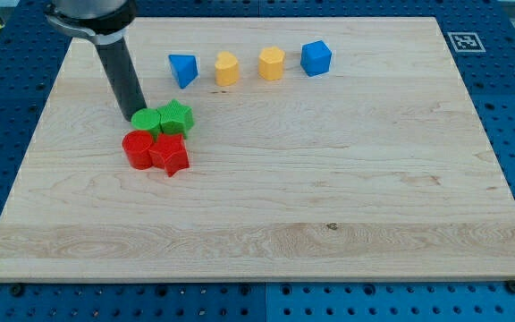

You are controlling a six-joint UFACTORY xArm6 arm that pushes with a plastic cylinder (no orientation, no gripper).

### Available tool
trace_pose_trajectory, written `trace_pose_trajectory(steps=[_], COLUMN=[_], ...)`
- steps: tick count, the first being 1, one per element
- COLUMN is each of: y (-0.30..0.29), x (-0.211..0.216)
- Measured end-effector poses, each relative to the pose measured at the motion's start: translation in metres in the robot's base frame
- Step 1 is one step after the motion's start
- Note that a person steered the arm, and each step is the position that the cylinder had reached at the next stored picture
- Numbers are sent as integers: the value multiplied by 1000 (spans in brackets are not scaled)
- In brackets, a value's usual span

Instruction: Move the green circle into the red star

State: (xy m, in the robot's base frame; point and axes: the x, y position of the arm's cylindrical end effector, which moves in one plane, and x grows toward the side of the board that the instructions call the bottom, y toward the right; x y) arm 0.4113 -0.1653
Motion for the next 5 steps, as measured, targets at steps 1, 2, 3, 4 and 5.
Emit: trace_pose_trajectory(steps=[1,2,3,4,5], y=[17,39,33,-1,-4], x=[30,43,42,41,36])
